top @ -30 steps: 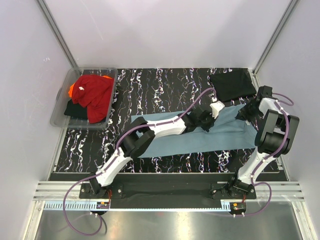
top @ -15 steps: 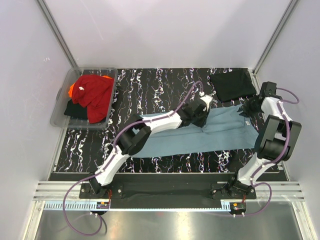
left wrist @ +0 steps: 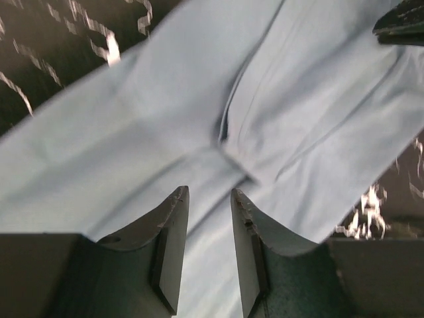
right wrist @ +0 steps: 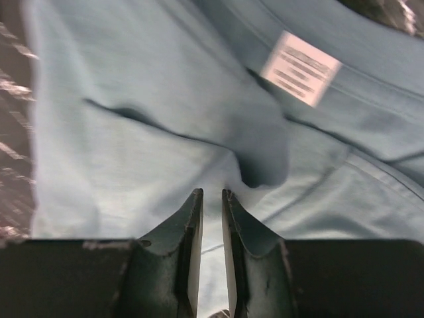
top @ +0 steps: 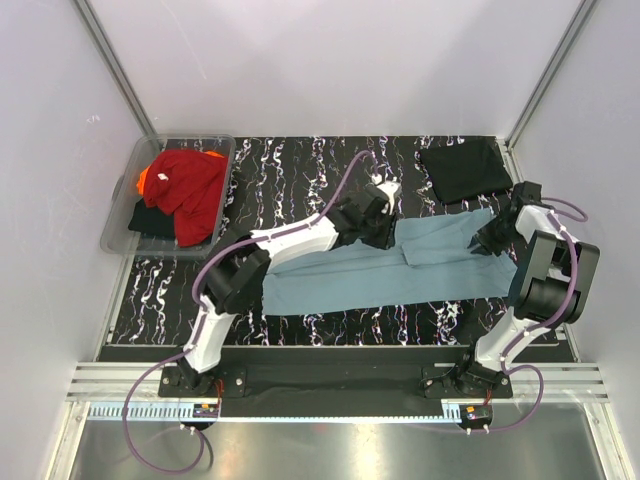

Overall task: Fold and stack the t-shirts
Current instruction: Fold the tshirt

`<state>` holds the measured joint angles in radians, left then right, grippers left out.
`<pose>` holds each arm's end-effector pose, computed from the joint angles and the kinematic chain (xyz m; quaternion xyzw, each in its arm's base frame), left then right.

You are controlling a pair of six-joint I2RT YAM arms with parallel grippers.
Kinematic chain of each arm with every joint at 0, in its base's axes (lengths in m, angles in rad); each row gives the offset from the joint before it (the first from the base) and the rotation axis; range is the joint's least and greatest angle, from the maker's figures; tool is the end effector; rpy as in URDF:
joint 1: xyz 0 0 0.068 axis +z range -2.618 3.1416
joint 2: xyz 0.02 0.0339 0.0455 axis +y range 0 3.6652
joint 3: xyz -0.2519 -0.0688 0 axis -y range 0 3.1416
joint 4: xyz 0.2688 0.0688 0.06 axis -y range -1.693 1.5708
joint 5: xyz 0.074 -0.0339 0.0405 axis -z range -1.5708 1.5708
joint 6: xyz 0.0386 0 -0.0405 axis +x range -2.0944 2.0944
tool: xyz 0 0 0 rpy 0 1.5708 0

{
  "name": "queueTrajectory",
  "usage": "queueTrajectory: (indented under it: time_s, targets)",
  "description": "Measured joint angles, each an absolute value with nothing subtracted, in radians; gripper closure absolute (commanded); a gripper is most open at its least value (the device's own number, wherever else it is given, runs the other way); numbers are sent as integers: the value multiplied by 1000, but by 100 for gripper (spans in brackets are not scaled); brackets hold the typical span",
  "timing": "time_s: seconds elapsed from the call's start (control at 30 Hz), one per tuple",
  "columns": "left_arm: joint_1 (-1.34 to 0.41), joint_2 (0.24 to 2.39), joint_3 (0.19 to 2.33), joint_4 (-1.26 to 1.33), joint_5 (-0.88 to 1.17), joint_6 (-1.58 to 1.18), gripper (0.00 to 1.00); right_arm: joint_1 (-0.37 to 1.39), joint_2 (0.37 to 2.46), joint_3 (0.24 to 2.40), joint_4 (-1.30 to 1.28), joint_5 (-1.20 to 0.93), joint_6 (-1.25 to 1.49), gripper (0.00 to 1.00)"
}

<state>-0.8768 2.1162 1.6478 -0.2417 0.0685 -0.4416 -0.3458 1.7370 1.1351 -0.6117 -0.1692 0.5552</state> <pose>0.3196 -0.3883 0.1877 0.2100 0.8838 -0.2800 0.3105 0.3375 -0.1147 0.1542 0.4134 0.8893 0.1012 0.1674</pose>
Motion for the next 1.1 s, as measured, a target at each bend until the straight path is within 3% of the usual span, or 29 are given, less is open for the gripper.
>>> queueTrajectory:
  time_s: [0.17, 0.43, 0.63, 1.1]
  targets:
    - [-840, 2069, 1567, -255, 138, -456, 61, -346, 1737, 1110, -636, -111, 554, 74]
    - [-813, 2004, 1491, -253, 253, -482, 57, -346, 1721, 1110, -662, -64, 551, 59]
    - [-790, 1919, 1387, -253, 289, -496, 57, -347, 1671, 1113, -689, -41, 550, 56]
    - [-465, 1748, 1134, -259, 250, -507, 54, -348, 1669, 1111, -689, 36, 554, 53]
